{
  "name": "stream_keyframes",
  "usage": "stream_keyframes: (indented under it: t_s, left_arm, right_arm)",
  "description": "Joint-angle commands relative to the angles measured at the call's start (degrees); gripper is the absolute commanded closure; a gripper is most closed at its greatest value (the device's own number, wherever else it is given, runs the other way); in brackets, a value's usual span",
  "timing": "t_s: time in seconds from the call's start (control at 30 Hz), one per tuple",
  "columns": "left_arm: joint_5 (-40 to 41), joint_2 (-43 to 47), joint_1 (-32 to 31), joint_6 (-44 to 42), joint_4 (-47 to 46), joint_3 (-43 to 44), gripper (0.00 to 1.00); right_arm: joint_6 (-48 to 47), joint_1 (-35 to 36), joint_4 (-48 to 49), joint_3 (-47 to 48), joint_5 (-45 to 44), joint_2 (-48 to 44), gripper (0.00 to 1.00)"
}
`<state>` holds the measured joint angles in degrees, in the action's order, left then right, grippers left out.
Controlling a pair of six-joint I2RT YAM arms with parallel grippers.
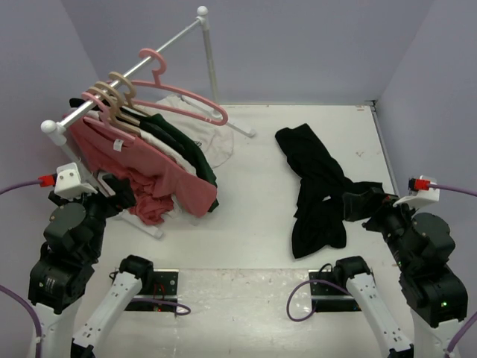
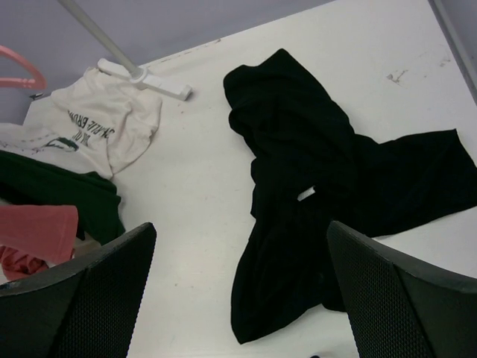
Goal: Place the t-shirt on the hanger
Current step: Pick up the hanger from the clothesline.
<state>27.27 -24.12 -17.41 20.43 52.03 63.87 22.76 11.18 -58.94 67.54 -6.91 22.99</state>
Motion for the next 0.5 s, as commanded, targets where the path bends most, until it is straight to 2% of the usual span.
stream_keyframes:
  t_s: [0.0,0.23,0.3,0.47]
  left_arm:
    - [-1.93,-1.53,-0.26,1.99,0.28,2.20,0.00]
    - [-11.84,-3.55,-0.26,3.21,-0.90,4.69,0.00]
    - [-19.62,-4.51,-0.18,2.93,-2.56,6.04,0.00]
    - [-48.68,-9.94,1.26,4.73,-12.35,6.26,0.00]
  right_arm:
    - [-1.14,-0.19,3.98,-1.55,3.29,-0.93,0.01]
    - [-2.45,-0.19,5.11,-2.97,5.54,-1.42,0.01]
    - [-2.49,-0.19,4.91,-3.65,5.60,-0.98,0.01]
    - [-1.11,-0.19,4.64,-6.21,4.62,1.82,0.01]
